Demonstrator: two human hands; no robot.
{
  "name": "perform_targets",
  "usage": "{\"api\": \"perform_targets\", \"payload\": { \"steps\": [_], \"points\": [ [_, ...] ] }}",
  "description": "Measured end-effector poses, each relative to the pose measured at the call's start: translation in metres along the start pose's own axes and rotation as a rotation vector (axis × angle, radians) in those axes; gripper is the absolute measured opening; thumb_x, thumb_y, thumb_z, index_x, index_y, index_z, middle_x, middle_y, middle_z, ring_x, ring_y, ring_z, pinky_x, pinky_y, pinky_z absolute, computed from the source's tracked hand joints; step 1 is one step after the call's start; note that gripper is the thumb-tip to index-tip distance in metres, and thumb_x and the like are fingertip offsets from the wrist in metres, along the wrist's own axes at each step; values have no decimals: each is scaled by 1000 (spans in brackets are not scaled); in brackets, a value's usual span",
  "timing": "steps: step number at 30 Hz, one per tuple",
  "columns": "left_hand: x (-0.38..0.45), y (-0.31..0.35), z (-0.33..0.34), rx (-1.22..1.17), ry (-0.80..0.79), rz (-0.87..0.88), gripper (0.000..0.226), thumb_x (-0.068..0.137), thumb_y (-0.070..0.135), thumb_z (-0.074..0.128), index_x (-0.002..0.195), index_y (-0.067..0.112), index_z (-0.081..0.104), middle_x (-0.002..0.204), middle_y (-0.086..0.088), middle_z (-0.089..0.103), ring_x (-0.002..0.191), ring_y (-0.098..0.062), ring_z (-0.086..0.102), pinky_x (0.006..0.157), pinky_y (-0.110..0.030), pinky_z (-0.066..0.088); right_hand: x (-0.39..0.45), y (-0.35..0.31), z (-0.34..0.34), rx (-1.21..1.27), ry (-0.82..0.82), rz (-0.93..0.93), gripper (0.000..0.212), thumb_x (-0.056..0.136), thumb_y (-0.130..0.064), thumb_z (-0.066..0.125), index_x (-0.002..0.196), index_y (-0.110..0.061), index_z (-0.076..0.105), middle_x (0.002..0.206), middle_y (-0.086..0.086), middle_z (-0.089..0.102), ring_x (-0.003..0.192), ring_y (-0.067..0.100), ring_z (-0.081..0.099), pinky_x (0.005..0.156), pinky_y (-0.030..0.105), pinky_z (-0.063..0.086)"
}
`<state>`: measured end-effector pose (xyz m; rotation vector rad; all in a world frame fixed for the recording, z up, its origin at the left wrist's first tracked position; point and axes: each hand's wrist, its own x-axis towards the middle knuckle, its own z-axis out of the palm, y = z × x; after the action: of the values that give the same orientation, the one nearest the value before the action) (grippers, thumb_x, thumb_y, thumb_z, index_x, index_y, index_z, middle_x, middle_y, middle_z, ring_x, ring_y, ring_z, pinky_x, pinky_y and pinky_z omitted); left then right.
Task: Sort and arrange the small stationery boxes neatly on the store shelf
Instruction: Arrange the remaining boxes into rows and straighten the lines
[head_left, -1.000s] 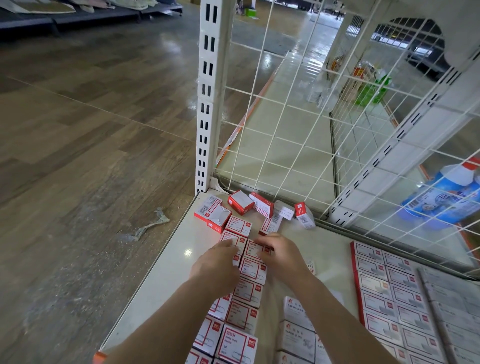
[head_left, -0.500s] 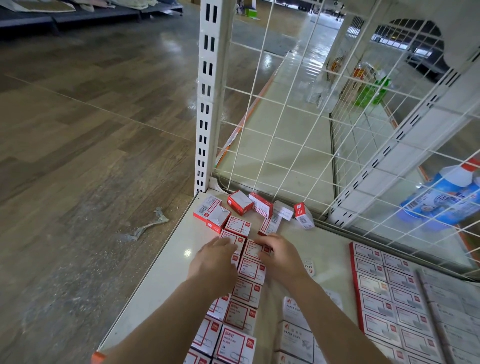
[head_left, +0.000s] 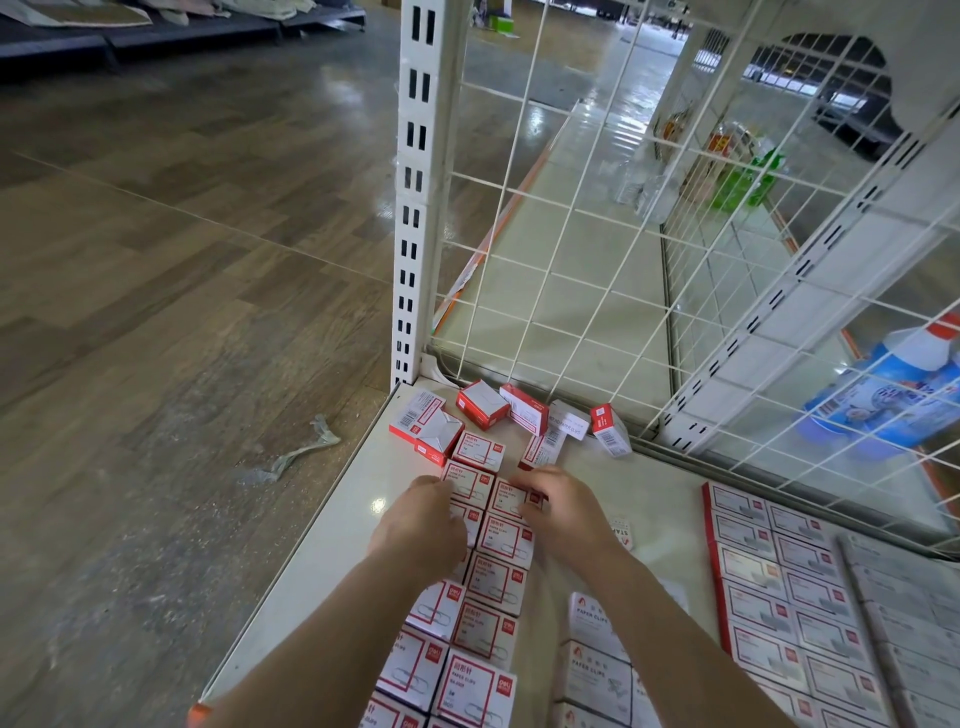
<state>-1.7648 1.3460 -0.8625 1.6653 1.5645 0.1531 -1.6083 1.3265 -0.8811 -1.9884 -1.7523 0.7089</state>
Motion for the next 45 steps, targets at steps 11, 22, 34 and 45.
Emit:
{"api": "perform_targets", "payload": {
  "steps": [11,22,34,45],
  "points": [
    [-1,4,0,113,14,123,49,94,22,49,142,28,36,150,6,30,132,-17,39,88,-25,50,5,7,4,-2,56,65,32,89,-10,54,120,-16,60,115,-2,57,105,12,54,88,21,45],
    [0,5,7,299,-50,212,49,94,34,49,141,29,35,148,10,33,137,-12,31,106,-31,35,39,5,-10,6,332,168,36,91,-16,55,127,-15,52,123,3,57,110,18,54,85,27,45],
    [4,8,4,365,-132,190,56,94,39,47,146,28,28,155,7,18,140,-17,28,102,-35,44,66,5,-11,35,331,278,19,91,-17,57,107,-7,62,104,7,66,78,13,55,64,24,43],
    [3,10,4,376,-98,204,50,94,35,48,142,27,35,152,6,27,137,-17,33,102,-33,41,68,7,-11,61,413,284,22,92,-16,55,110,-6,64,106,10,68,91,21,63,71,28,49]
  ]
}}
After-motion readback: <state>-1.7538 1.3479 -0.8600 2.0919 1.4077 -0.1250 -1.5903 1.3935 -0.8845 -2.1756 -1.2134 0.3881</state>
